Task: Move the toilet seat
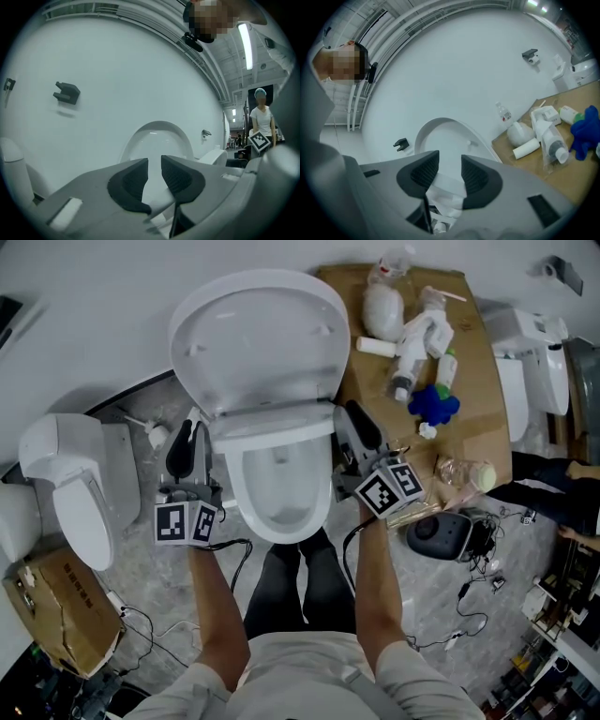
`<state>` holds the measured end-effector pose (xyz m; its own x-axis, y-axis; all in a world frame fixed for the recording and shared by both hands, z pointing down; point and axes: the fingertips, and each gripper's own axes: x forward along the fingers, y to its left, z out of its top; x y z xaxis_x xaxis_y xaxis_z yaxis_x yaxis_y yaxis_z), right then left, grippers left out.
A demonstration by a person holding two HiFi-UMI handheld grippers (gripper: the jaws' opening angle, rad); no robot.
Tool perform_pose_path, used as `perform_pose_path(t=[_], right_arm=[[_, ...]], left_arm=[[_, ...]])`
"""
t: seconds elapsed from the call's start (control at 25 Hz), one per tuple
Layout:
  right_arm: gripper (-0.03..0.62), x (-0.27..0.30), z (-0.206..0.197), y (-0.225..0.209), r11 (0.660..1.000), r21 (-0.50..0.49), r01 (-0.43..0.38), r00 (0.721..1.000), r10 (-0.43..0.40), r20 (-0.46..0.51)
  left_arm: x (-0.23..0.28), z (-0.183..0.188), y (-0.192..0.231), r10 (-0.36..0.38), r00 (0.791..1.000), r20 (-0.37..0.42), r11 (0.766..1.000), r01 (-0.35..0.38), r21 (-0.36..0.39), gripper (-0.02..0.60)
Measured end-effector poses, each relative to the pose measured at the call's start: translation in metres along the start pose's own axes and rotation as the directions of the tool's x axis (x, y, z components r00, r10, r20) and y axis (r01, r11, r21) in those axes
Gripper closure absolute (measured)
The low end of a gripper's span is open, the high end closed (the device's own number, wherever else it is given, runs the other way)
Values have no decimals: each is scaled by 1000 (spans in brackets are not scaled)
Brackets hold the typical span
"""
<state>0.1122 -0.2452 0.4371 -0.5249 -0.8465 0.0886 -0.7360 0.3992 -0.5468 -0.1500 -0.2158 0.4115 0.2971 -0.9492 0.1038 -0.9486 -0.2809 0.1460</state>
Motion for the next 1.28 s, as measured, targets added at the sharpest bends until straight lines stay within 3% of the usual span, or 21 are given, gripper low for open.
perform_pose_path(t=[0.6, 1.28], right_arm=[[444, 27, 16, 1, 996, -44, -77, 997, 78, 24], [444, 64, 28, -13, 995, -56, -84, 996, 86, 33]], left_arm=[[24, 18, 0, 16, 999, 31, 1000, -17, 23, 494], [49, 18, 7, 27, 999, 35, 999, -27, 22, 494]])
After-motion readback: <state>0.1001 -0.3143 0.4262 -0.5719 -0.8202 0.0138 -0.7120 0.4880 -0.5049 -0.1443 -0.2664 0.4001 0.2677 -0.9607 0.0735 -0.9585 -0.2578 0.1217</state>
